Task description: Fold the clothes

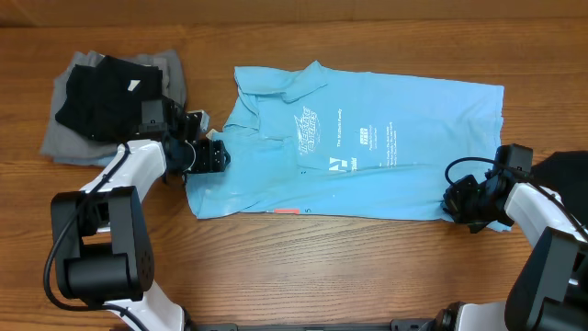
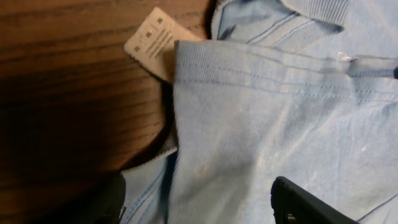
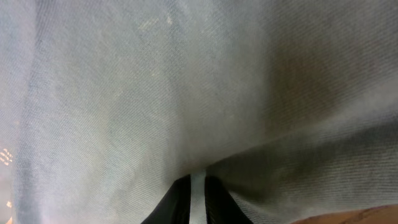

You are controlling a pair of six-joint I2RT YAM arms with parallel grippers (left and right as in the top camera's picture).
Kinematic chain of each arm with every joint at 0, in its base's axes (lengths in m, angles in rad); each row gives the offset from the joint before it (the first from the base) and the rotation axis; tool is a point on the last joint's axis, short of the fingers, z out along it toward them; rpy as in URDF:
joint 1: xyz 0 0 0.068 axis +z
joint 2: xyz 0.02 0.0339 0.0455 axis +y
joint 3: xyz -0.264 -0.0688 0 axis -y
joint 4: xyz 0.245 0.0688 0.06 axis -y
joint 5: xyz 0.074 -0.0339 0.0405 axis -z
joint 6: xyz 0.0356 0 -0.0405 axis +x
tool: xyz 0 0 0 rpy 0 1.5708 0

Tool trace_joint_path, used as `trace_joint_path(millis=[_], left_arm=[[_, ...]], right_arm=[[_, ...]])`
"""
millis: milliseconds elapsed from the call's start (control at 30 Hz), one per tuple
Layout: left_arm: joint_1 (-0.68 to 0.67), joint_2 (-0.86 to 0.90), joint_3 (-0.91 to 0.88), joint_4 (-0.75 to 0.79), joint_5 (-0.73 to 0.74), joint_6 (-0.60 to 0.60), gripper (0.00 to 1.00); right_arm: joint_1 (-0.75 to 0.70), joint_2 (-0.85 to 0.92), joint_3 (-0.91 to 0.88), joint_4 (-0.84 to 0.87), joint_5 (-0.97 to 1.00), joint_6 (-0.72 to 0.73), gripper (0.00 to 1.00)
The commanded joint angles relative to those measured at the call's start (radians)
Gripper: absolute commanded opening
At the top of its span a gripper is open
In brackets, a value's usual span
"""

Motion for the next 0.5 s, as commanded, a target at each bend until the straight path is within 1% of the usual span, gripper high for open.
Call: trace_joint_path(millis=[0,67,100,167,367,400,467], left_arm=[[-0.002,0.041,-0.012,0.018,0.05,0.021,0.66],[-0.002,0.041,-0.012,0.006,0.048,0.022,0.64],[-0.002,0.041,-0.011,-0.02,0.019,0.034,0.67],[0.003,0.04,-0.009,-0.06,-0.041,0.037,0.77],[0.053,0.001,0.069,-0.155,-0.079,0.055,0.86],[0.057,-0.005,0.08,-0.166,-0.073,0.056,0.86],[0.05,-0.005,0.086,-0.193,-0.022,0.055,0.81]], right_arm=[[0.003,0.056,-0.047,0.022,0.056,0.007,0.13],[0.003,0.056,-0.047,0.022,0.056,0.007,0.13],[0.003,0.056,-0.047,0.021,0.056,0.003,0.13],[0.003,0.056,-0.047,0.018,0.057,-0.006,0.13],[0.003,0.056,-0.047,0.018,0.064,-0.022,0.14],[0.003,0.056,-0.047,0.019,0.064,-0.022,0.14],[0.003,0.056,-0.047,0.019,0.064,-0.022,0.14]])
